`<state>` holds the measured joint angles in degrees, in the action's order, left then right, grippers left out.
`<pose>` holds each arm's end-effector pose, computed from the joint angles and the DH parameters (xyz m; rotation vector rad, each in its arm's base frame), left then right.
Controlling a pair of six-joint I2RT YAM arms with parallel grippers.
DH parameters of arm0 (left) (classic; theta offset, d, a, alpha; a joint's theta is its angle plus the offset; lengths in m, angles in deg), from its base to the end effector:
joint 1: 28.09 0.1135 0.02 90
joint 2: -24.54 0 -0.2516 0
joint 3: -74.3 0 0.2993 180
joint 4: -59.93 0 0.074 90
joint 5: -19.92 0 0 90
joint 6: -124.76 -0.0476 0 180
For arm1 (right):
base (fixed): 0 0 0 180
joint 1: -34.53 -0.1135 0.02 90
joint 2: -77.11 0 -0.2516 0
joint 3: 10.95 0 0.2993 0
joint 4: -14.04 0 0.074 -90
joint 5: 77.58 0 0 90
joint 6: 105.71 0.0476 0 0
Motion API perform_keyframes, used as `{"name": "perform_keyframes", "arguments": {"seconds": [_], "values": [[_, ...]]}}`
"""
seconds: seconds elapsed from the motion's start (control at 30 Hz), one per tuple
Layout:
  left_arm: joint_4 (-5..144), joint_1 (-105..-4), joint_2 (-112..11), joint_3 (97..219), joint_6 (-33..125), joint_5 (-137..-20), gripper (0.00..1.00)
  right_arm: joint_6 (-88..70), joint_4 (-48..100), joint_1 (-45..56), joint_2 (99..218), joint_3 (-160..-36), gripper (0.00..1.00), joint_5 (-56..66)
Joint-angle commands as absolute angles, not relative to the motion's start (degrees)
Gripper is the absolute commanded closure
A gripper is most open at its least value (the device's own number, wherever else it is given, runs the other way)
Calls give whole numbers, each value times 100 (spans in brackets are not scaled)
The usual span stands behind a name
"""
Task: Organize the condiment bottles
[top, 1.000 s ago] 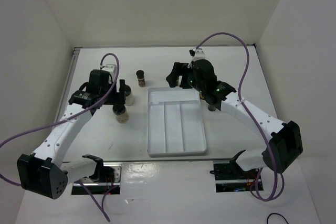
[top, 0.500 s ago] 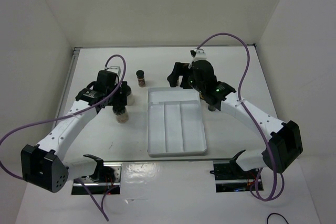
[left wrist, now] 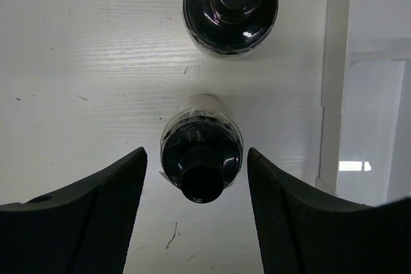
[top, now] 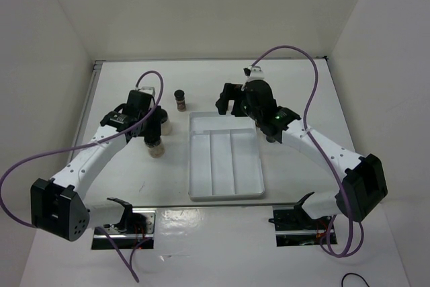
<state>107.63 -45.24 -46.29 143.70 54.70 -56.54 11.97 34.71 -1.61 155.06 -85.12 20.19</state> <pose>0.3046 -0.0823 0.2527 -0.1642 2.3911 -0.0143 0.3078 0.2168 0.2897 -0.0615 2.0399 0.5763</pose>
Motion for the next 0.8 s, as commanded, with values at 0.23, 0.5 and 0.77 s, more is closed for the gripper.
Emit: {"name": "perform_keyframes", "arguments": {"seconds": [0.23, 0.5, 0.77], "values": [[11068, -4541, -4718, 14439, 5796, -5742, 33, 1259, 3351, -107, 15313, -8377, 2, 2165], [11069, -4541, -4718, 14439, 5796, -5690, 44, 1259, 3299, -107, 15313, -8271, 2, 2165], [11017, -4541, -4823, 14439, 5796, -5690, 49, 1312, 3299, -107, 15260, -8219, 2, 2165]]}}
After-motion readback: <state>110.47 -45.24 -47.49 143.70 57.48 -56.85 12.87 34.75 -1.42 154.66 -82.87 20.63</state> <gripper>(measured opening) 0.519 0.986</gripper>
